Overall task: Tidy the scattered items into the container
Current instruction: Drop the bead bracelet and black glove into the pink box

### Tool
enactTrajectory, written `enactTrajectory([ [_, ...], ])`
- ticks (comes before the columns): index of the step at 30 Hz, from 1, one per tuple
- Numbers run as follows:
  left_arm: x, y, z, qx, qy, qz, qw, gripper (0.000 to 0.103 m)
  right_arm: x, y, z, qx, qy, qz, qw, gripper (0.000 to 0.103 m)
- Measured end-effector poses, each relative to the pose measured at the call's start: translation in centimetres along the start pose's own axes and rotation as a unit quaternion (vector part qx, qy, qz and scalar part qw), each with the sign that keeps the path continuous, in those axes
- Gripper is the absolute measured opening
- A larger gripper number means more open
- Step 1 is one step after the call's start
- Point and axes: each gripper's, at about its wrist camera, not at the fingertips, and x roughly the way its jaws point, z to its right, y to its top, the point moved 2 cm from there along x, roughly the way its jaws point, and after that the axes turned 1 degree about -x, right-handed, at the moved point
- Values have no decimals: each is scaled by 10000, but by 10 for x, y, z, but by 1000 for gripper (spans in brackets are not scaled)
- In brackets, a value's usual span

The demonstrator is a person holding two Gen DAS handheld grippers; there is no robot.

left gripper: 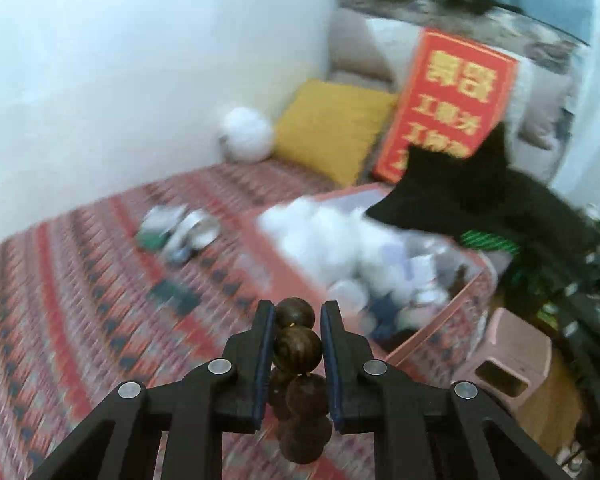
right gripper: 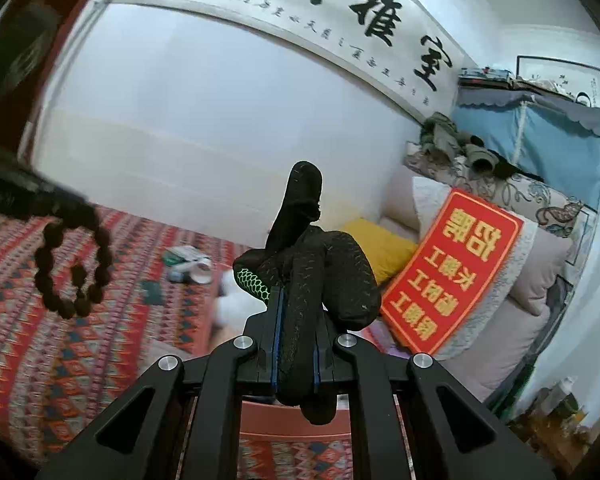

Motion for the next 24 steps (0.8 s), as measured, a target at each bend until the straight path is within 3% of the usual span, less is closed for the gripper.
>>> enactTrajectory([
  [5, 65, 45, 47, 170, -357, -193, 9990, 19, 54, -13, 20, 101, 54, -123, 9999, 11],
  [8, 106, 60, 58, 106, -301, -290, 9991, 20, 106, -25, 28, 246, 766, -446, 9958, 14],
  [9, 121, 64, 59, 70, -255, -319, 9991, 20, 123, -31, 28, 293, 1061, -673, 9916, 25],
  [10, 135, 66, 57, 44, -191, -374, 9991, 32, 139, -40, 30, 422, 1177, -958, 9875, 55],
  [11, 145, 65, 52, -39, -148, -425, 9990, 57, 154, -49, 31, 550, 1281, -1233, 9825, 71],
  [12, 154, 64, 48, -136, -111, -473, 9987, 69, 164, -57, 37, 686, 1252, -1384, 9800, 89],
  [13, 163, 63, 44, -234, -74, -522, 9983, 80, 174, -65, 42, 814, 1226, -1535, 9771, 89],
  [14, 172, 61, 40, -331, -38, -571, 9978, 83, 179, -74, 45, 826, 1257, -1676, 9743, 89],
  [19, 180, 46, 16, -436, 174, -684, 9966, 83, 184, -100, 59, 826, 1110, -1975, 9705, 89],
  [24, 161, 18, -24, -664, 489, -669, 9943, 83, 157, -101, 38, 900, 1107, -1923, 9709, 89],
])
